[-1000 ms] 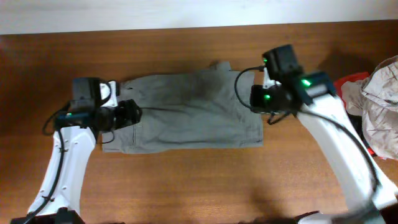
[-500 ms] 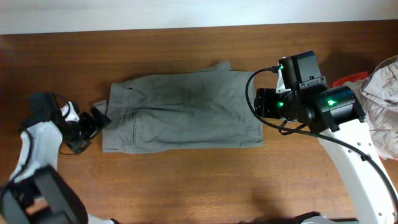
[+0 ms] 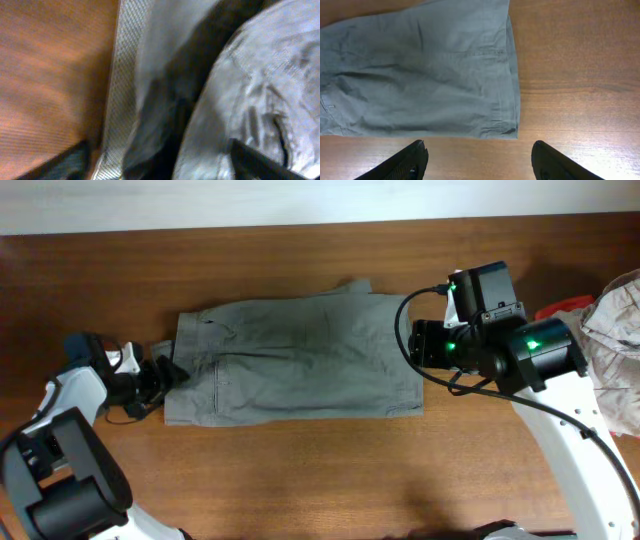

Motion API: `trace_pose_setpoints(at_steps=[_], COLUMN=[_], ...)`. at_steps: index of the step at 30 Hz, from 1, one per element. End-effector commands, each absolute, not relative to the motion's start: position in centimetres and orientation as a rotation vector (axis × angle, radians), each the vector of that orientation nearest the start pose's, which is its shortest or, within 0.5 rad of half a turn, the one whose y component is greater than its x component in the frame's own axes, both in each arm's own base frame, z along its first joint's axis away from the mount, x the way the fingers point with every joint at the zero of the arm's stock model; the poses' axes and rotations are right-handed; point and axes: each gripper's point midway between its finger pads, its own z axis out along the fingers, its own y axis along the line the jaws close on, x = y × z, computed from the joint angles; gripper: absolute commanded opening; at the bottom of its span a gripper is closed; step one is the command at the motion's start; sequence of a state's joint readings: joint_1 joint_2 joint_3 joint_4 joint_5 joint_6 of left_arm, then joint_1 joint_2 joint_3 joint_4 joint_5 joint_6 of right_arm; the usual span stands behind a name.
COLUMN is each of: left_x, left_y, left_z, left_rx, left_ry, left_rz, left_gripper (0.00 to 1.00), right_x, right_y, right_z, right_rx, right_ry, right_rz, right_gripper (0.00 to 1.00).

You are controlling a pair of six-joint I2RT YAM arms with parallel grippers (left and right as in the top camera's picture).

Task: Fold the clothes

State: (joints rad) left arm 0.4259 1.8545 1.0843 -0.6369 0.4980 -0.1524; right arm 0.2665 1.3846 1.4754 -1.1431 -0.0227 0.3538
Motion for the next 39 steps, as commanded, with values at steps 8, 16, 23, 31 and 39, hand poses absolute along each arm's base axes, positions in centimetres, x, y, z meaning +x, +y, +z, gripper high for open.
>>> trace_pose_setpoints(at_steps=[8,16,23,31,39], left_x=[37.1,39.0,40.2,41.2,41.5], left_y=[2.4,3.9,6.9,0.6,-4.9], left_z=[4.4,10.2,17.5,17.9,13.8], left_rx=[-0.466,-0.362,-0.182,0.155,0.354], left_ry=[2.580,2.592,2.710,2.817,2.905], left_rz=[-1.062,-0.948,-0.499,-0.123,0.103], left_gripper=[0.00,0.01,0.01,0.00,0.01], right_x=[32.1,31.3,31.1,31.0,30.6], right_y=[8.5,8.0,7.8,7.8,7.7], right_z=[24.3,23.9,23.7,23.7,23.5], right_rx=[0.107,0.114,0.117,0.122,0.122], right_ry=[2.629,2.663,2.672,2.677,2.694], right_rz=[0.192,0.153,0.141,0.141,0.134], right_gripper=[0.68,0.65,0.63,0.62,0.63])
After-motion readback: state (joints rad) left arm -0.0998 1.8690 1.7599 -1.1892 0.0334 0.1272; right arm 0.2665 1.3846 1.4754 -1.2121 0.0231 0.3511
